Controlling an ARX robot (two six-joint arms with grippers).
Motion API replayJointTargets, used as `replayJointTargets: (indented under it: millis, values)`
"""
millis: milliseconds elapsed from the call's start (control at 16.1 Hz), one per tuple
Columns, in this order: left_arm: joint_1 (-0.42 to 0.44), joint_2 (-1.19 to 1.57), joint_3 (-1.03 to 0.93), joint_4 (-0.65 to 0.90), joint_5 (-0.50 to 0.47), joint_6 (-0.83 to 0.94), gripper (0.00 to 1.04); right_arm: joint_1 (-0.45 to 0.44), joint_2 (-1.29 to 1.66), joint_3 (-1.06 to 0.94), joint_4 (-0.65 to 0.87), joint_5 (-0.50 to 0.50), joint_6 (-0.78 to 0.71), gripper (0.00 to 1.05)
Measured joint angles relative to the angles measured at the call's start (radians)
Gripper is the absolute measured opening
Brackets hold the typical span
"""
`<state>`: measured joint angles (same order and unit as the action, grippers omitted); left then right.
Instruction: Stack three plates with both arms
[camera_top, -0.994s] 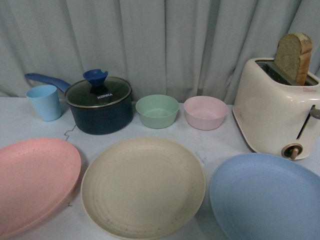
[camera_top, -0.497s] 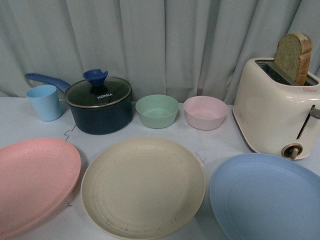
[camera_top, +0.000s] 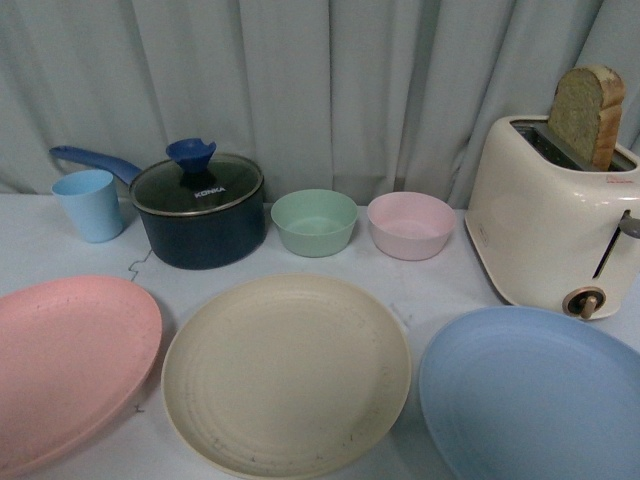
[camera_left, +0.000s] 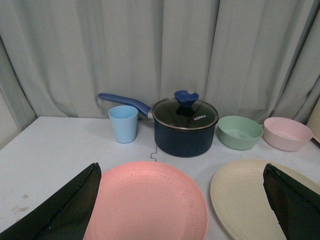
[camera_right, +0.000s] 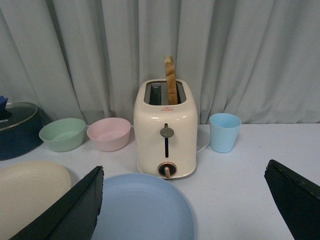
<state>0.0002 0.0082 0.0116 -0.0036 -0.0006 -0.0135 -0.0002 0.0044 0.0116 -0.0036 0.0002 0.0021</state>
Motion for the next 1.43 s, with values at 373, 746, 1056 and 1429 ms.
replayJointTargets:
  millis: [373, 746, 1056, 1429]
  values:
    - [0.0, 0.0, 0.0, 0.0, 0.0, 0.0, 0.98, 0.0, 0.0, 0.0, 0.0, 0.0, 0.0, 0.98]
    - [0.0, 0.0, 0.0, 0.0, 0.0, 0.0, 0.98, 0.0, 0.0, 0.0, 0.0, 0.0, 0.0, 0.98]
    - [0.0, 0.0, 0.0, 0.0, 0.0, 0.0, 0.98, 0.0, 0.0, 0.0, 0.0, 0.0, 0.0, 0.98]
    - [0.0, 0.0, 0.0, 0.0, 0.0, 0.0, 0.98, 0.0, 0.0, 0.0, 0.0, 0.0, 0.0, 0.98]
